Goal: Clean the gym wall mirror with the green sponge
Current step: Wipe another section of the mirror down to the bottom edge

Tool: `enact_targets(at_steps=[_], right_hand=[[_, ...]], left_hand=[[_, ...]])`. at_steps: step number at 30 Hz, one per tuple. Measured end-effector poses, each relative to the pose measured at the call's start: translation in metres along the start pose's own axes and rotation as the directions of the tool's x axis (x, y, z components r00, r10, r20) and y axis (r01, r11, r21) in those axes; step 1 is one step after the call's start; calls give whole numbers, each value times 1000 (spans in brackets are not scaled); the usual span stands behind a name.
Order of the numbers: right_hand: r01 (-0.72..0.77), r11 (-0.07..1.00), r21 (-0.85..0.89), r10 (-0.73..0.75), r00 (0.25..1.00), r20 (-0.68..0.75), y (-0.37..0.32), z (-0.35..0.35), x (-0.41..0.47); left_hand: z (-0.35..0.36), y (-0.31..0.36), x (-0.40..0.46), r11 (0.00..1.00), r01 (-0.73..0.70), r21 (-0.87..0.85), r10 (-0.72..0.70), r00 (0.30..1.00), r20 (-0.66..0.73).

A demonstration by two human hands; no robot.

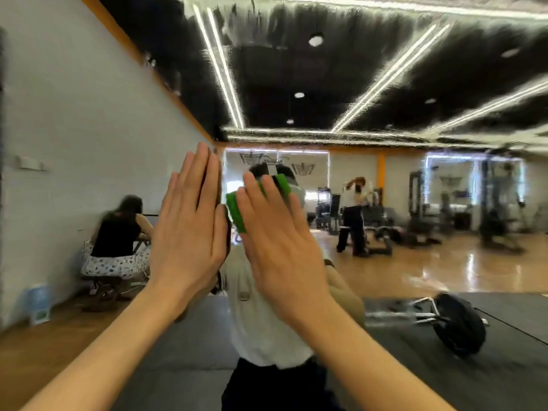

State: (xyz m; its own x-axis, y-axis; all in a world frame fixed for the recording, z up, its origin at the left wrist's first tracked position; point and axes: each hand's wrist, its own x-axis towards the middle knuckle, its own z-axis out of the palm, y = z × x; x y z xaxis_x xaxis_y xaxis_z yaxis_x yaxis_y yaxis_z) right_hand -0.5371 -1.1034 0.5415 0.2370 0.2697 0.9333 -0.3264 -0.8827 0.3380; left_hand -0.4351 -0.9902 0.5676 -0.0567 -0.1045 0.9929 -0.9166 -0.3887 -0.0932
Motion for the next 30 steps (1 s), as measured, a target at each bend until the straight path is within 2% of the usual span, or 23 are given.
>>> enact_targets(at_steps=[1, 3, 5, 7, 8, 9, 11, 12, 14, 15, 17, 18, 20, 21, 22, 23, 25, 27, 29, 30], right_hand=[[-23, 1000, -22, 23, 1000, 20, 19, -8, -10], [-214, 973, -88, 217, 976, 27, 63, -30, -39], [-476, 879, -37, 473, 879, -59, 94, -52, -64], [-611, 792, 3, 605, 784, -144, 79, -48, -62], [-610, 792, -6, 601, 782, -166, 59, -38, -52], [-558, 830, -4, 550, 819, -162, 34, -25, -42], [-325, 946, 1, 324, 942, -87, -18, 3, -29], [-195, 981, 6, 195, 980, -31, -34, 10, -28], [-49, 999, -14, 49, 998, 28, -23, 7, -35], [-56, 998, -27, 57, 998, 28, -6, -1, -45], [-208, 976, -62, 209, 978, 6, 34, -22, -74], [-333, 940, -70, 333, 943, -10, 52, -33, -87], [-561, 827, -28, 559, 827, -57, 59, -42, -98], [-631, 776, -16, 627, 773, -99, 46, -36, -90], [-636, 772, -25, 629, 768, -118, 26, -26, -77], [-565, 824, -34, 560, 823, -100, 1, -14, -66], [-272, 962, -28, 272, 962, 0, -50, 11, -54], [-24, 999, -32, 26, 998, 50, -58, 18, -64], [5, 997, -79, -1, 999, 47, -19, 5, -82], [-64, 992, -111, 70, 997, 45, 6, -5, -97]], left_hand=[[0, 0, 0, 1000, -6, 0, 6, 1000, -4], [0, 0, -1, 1000, -10, -2, 10, 1000, -4], [-1, 1, -1, 1000, -8, -2, 8, 1000, -6], [-1, 3, -2, 1000, -24, -17, 24, 1000, 1], [-2, 3, -2, 999, -34, -32, 34, 999, 8], [-3, 2, -2, 998, -40, -54, 41, 999, 12], [-4, 1, -2, 993, -45, -111, 46, 999, 8], [-4, 0, -3, 989, -45, -140, 47, 999, 8], [-5, -2, -2, 984, -49, -174, 50, 999, 3], [-6, -2, -1, 982, -57, -181, 59, 998, 5], [-10, -2, -2, 979, -72, -191, 78, 997, 29], [-14, -2, -5, 981, -70, -179, 78, 996, 39], [-20, -4, -19, 991, -44, -130, 50, 998, 46], [-22, -5, -28, 994, -26, -110, 32, 998, 52], [-21, -6, -36, 996, -18, -90, 23, 998, 60], [-20, -8, -41, 998, -22, -67, 26, 997, 67], [-16, -13, -45, 999, -49, -21, 50, 996, 74], [-12, -17, -44, 998, -67, 1, 67, 995, 76], [-11, -19, -46, 998, -64, 5, 64, 996, 70], [-10, -19, -46, 998, -58, -1, 58, 996, 68]])
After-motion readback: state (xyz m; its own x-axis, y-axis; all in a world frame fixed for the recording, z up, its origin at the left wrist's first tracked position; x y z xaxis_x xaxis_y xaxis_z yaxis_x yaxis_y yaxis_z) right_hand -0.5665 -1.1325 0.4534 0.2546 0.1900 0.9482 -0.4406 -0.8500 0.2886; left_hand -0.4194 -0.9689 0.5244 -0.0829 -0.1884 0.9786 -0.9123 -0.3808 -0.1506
